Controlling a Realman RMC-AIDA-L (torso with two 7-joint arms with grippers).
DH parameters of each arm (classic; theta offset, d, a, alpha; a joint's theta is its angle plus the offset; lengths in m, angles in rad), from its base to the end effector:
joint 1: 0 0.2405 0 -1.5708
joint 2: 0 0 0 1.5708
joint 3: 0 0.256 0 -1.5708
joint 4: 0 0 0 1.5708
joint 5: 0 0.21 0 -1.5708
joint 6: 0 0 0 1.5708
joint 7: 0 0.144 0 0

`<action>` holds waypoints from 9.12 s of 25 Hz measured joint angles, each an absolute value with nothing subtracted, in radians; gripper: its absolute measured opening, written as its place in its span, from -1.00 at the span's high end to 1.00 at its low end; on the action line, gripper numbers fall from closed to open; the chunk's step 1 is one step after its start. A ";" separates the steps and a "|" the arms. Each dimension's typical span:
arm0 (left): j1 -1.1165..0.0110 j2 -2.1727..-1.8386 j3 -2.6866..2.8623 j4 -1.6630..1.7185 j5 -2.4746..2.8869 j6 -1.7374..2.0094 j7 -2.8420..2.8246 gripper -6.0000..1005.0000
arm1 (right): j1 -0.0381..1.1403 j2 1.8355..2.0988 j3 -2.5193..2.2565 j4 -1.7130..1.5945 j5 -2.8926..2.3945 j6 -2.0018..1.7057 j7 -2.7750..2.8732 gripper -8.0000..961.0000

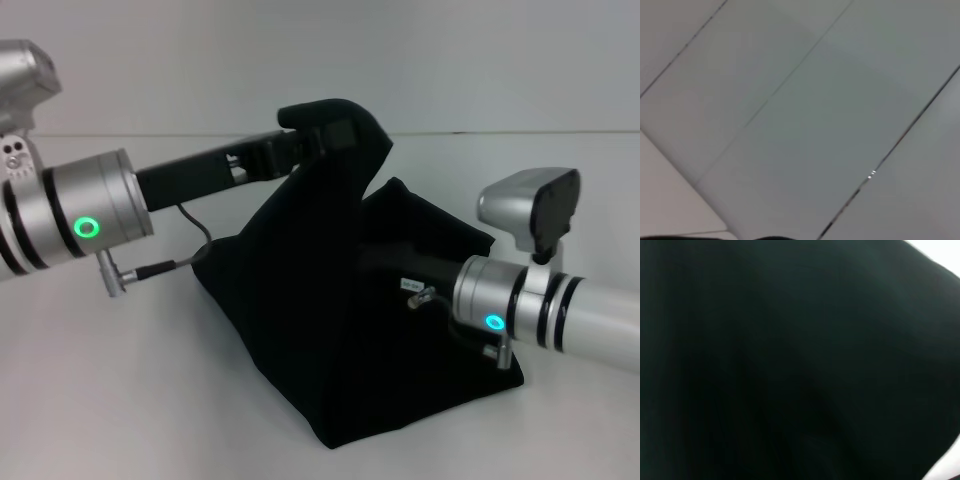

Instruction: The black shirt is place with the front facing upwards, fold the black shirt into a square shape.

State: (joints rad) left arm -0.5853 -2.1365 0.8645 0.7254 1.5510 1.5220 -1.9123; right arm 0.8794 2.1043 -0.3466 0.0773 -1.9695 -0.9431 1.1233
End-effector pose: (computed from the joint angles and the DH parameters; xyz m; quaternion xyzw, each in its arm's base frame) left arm -0.1736 0.3604 0.0050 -0.8240 -0.3674 -0.4302 0.0297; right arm 0.2073 0.3727 -0.1236 -0.8794 0.3517 0.2618 0.1855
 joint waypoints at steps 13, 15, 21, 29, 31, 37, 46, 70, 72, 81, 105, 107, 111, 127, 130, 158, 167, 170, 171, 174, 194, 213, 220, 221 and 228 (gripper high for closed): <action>-0.589 -2.163 0.916 0.658 1.541 1.558 -1.864 0.98 | 0.888 2.100 -0.299 -0.013 -1.960 -0.942 1.129 0.93; -0.594 -2.164 0.919 0.635 1.541 1.564 -1.850 0.98 | 0.890 2.099 -0.296 -0.019 -1.960 -0.946 1.134 0.93; -0.624 -2.170 0.936 0.542 1.538 1.584 -1.798 0.98 | 0.890 2.098 -0.286 -0.043 -1.953 -0.993 1.152 0.92; -0.697 -2.174 0.943 0.345 1.538 1.567 -1.680 0.98 | 0.866 2.098 -0.285 -0.073 -1.935 -1.008 1.161 0.91; -0.706 -2.175 0.944 0.316 1.538 1.556 -1.657 0.98 | 0.847 2.097 -0.285 -0.088 -1.924 -1.007 1.161 0.91; -0.732 -2.177 0.950 0.215 1.535 1.498 -1.581 0.98 | 0.800 2.097 -0.285 -0.113 -1.888 -1.017 1.161 0.91; -0.758 -2.177 0.948 0.140 1.515 1.443 -1.529 0.81 | 0.773 2.096 -0.285 -0.134 -1.859 -1.011 1.161 0.90; -0.581 -2.167 0.869 0.311 1.501 1.479 -1.456 -0.54 | 0.484 2.088 -0.316 -0.277 -1.700 -1.425 1.123 0.87; -0.573 -2.167 0.872 0.314 1.524 1.429 -1.447 -0.53 | 0.461 2.091 -0.360 -0.271 -1.701 -1.412 1.103 0.87; -0.556 -2.147 0.861 0.404 1.639 1.333 -1.582 -0.51 | 0.457 2.085 -0.387 -0.282 -1.687 -1.355 1.125 0.67; -0.607 -2.042 0.697 0.694 2.303 1.439 -2.252 -0.43 | 0.459 1.901 -0.445 -0.472 -1.648 -1.453 1.921 -0.30; -0.617 -2.045 0.697 0.680 2.308 1.424 -2.262 -0.42 | 0.460 1.908 -0.469 -0.469 -1.650 -1.425 1.899 -0.30; -0.646 -2.053 0.699 0.630 2.337 1.375 -2.274 -0.41 | 0.461 1.919 -0.507 -0.468 -1.650 -1.395 1.871 -0.30; -0.692 -2.096 0.733 0.577 2.350 1.324 -2.265 -0.36 | 0.457 1.931 -0.527 -0.463 -1.651 -1.368 1.847 -0.30; -0.704 -2.097 0.733 0.556 2.350 1.323 -2.265 -0.35 | 0.454 1.934 -0.527 -0.463 -1.651 -1.366 1.839 -0.29; -0.725 -2.103 0.819 0.547 2.354 1.261 -2.250 0.52 | 0.446 1.943 -0.516 -0.463 -1.644 -1.358 1.829 -0.28; -0.722 -2.067 0.812 0.610 2.353 1.311 -2.238 0.75 | 0.454 1.943 -0.523 -0.462 -1.650 -1.341 1.832 -0.29; -0.726 -2.052 0.803 0.624 2.368 1.316 -2.220 0.77 | 0.457 1.944 -0.531 -0.462 -1.658 -1.341 1.833 -0.29; -0.729 -2.048 0.801 0.626 2.375 1.317 -2.213 0.78 | 0.458 1.946 -0.531 -0.462 -1.661 -1.341 1.833 -0.29; -0.741 -2.036 0.799 0.634 2.406 1.318 -2.198 0.78 | 0.459 1.951 -0.532 -0.462 -1.672 -1.340 1.833 -0.29; -0.764 -2.021 0.813 0.714 2.590 1.368 -2.118 0.79 | 0.479 1.988 -0.535 -0.451 -1.700 -1.341 1.845 -0.28; -0.733 -2.046 0.795 0.822 2.583 1.287 -2.068 0.79 | 0.537 1.995 -0.676 -0.460 -1.701 -1.282 1.843 -0.28; -0.649 -2.086 0.732 0.976 2.488 1.287 -2.046 0.38 | 0.544 1.999 -0.672 -0.462 -1.682 -1.283 1.693 -0.28; -0.624 -2.093 0.729 0.996 2.434 1.288 -2.024 0.30 | 0.545 2.002 -0.670 -0.462 -1.673 -1.279 1.666 -0.28; -0.503 -2.138 0.722 0.926 2.033 1.330 -1.759 -0.07 | 0.582 2.043 -0.680 -0.463 -1.657 -1.135 1.489 -0.24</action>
State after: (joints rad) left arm -0.5030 -2.1381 0.7215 0.9255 2.0326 1.3296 -1.7588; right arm 0.5819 2.0428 -0.6802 -0.4631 -1.6574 -1.1351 1.4891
